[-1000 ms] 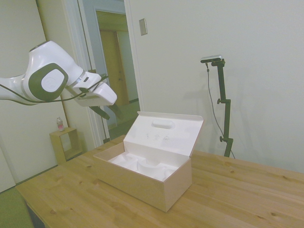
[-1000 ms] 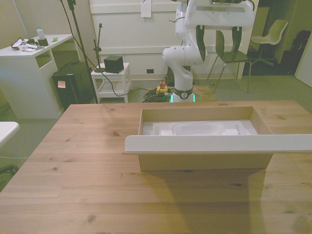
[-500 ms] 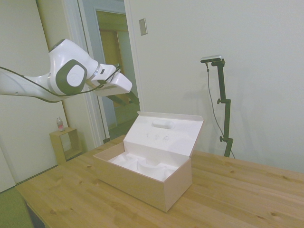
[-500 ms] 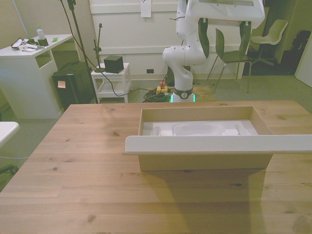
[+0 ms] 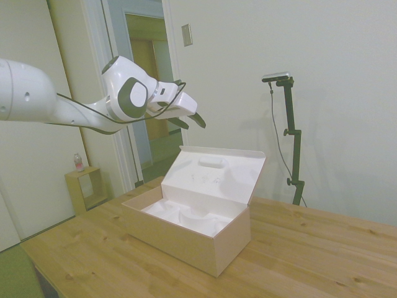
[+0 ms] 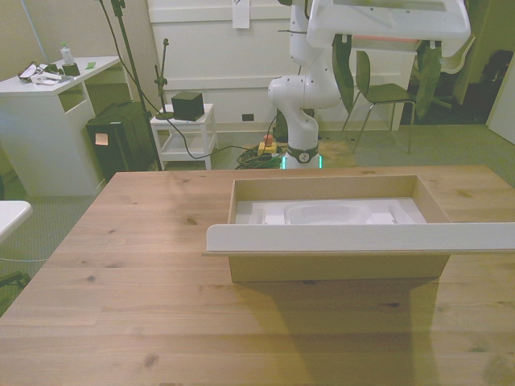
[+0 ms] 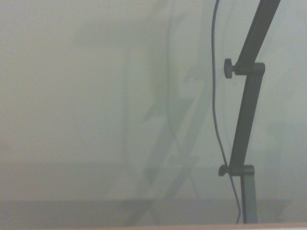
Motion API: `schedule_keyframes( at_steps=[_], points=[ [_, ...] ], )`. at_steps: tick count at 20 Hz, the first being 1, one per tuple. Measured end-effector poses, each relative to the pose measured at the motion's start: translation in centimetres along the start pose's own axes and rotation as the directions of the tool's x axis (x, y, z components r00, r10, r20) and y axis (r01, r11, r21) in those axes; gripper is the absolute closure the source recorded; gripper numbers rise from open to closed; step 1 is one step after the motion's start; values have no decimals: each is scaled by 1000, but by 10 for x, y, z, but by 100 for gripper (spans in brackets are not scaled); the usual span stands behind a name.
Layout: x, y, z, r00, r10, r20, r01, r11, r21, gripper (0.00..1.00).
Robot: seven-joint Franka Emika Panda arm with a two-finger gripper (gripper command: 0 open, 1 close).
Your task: Close the box
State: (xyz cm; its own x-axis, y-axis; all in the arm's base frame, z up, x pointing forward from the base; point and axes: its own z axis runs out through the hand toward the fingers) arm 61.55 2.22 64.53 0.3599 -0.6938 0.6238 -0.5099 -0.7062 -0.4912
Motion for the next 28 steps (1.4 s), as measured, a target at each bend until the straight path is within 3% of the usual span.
schedule_keyframes(
  at_steps=[7, 17, 28],
  points=[
    [15, -23, 41, 1000, 11, -12, -11, 1000, 10, 0],
    [9, -54, 117, 999, 26, 22, -25, 999, -46, 0],
    [-1, -24, 197, 990, 63, 129, -46, 990, -131, 0]
  ],
)
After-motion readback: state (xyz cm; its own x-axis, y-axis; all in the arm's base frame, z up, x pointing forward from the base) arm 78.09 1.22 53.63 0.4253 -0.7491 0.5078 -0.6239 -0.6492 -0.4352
